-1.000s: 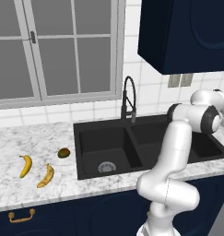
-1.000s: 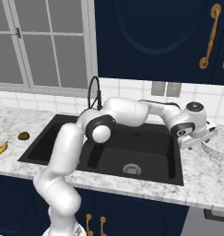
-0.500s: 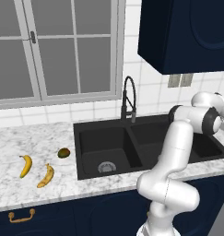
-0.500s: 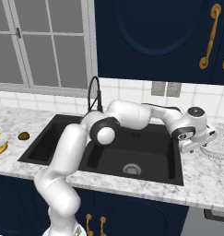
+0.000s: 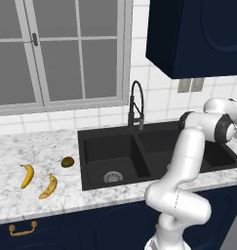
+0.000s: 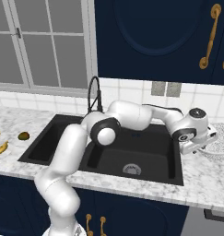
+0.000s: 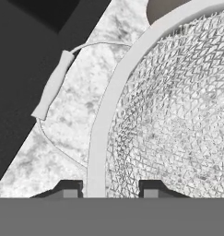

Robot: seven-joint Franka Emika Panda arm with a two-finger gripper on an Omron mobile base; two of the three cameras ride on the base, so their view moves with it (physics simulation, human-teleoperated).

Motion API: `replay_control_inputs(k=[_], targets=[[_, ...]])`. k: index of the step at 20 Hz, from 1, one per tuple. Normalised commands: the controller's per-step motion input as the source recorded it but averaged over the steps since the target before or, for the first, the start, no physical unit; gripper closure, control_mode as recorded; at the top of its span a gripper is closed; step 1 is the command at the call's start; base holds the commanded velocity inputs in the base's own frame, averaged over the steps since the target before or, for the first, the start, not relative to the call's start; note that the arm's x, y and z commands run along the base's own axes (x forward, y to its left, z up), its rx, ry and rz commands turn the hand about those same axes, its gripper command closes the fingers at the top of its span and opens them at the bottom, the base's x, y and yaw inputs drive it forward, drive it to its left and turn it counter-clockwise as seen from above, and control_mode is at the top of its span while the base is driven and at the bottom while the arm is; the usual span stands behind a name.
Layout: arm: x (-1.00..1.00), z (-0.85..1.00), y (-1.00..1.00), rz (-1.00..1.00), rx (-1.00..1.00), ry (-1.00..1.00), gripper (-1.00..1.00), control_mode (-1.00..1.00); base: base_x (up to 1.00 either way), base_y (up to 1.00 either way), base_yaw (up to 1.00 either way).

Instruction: Put the colander in the sink, put the banana, mango, banana in the colander, and turn on the sink faucet and pour water over the colander.

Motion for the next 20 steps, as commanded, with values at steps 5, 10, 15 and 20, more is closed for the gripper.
replay_control_inputs(k=[5, 10, 15, 20], targets=[[-0.82, 0.00, 0.08, 0.00, 0.00, -0.06, 1.00, -1.00, 0.00, 0.00, 0.00], [-0.89, 0.39, 0.73, 0.14, -0.01, -0.34, 1.00, -1.00, 0.00, 0.00, 0.00], [-0.57, 0.61, 0.73, 0.41, 0.00, -0.13, 1.00, -1.00, 0.00, 0.00, 0.00], [-0.18, 0.66, 0.87, 0.38, 0.00, 0.12, 1.00, -1.00, 0.00, 0.00, 0.00]])
